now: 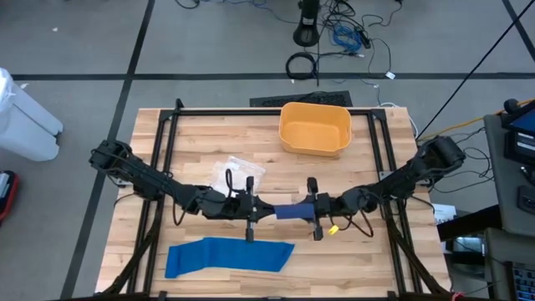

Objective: Roll bandage
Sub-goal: Roll the dark blue bandage

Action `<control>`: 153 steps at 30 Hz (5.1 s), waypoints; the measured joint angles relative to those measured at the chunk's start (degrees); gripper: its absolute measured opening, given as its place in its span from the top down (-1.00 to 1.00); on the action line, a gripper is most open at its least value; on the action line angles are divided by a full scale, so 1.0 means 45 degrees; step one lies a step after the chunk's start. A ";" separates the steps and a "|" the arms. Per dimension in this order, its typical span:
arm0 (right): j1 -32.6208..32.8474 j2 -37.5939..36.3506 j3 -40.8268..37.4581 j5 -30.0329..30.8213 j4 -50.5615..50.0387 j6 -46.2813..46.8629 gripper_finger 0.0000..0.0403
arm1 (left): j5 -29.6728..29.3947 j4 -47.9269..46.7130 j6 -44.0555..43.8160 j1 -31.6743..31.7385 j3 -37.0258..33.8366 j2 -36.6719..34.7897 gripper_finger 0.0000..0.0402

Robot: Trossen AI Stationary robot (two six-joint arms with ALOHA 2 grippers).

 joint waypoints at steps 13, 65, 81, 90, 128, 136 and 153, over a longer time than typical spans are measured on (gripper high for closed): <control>0.0569 -0.0667 0.0284 0.6082 -0.1437 -0.4787 1.00 | 0.2827 -0.1771 -0.0019 0.0005 -0.0005 0.0010 0.97; 0.2546 -0.1485 0.0265 0.4057 -0.5558 -0.2668 -0.01 | 0.0518 0.0146 0.2661 -0.0201 -0.0005 -0.0503 0.97; 0.2203 -0.1485 0.0270 0.4376 -0.5162 -0.1238 0.00 | 0.0280 0.0083 0.2437 -0.0165 0.0010 -0.0918 0.97; 0.1143 -0.1480 0.0275 0.2372 -0.5055 0.0236 0.60 | 0.0121 0.0087 0.2686 -0.0068 0.0005 -0.0913 0.97; 0.0201 -0.2816 0.0280 -0.2460 -0.2915 0.4528 1.00 | -0.1671 -0.2513 0.4598 0.0447 -0.0015 -0.0607 0.97; -0.0745 -0.2821 0.1038 -0.3359 -0.3554 0.5562 1.00 | -0.1661 -0.2613 0.4556 0.0442 -0.0015 0.0060 0.97; -0.1201 -0.3462 0.1387 -0.1861 -0.5487 0.6510 1.00 | -0.2306 -0.2696 0.4642 -0.0499 -0.0010 0.0049 0.97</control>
